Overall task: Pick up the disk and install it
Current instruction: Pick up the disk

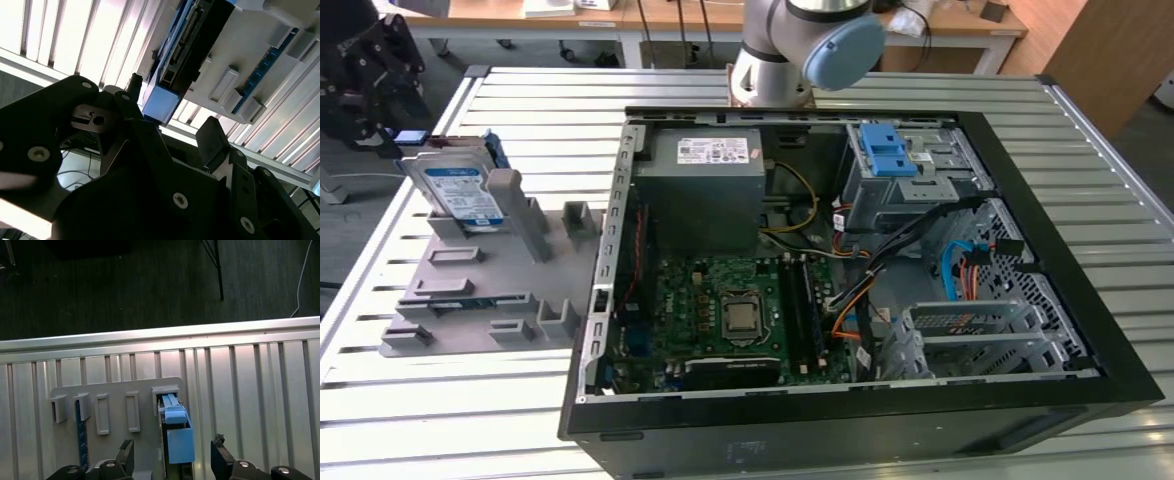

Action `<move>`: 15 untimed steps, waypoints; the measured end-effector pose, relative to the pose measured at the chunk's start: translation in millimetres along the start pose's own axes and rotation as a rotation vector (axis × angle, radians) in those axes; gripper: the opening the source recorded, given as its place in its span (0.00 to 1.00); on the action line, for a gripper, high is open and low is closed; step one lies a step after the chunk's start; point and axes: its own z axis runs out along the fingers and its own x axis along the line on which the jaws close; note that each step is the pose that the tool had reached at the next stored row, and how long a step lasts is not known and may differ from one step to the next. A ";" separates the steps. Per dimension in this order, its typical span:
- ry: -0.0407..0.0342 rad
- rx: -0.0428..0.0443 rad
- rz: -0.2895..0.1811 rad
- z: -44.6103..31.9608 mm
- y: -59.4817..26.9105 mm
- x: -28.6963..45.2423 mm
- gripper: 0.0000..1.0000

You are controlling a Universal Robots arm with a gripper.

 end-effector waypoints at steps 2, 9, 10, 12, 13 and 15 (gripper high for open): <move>0.0026 0.0017 0.000 2.8 1.0 -1.7 0.71; 0.0095 0.0097 0.000 13.3 5.1 -5.1 0.62; 0.0100 0.0112 0.000 14.6 5.7 -5.2 0.62; 0.0103 0.0128 0.000 16.7 6.5 -5.4 0.60; 0.0103 0.0131 0.000 17.4 6.7 -5.4 0.60; 0.0104 0.0131 0.000 18.6 6.8 -5.5 0.54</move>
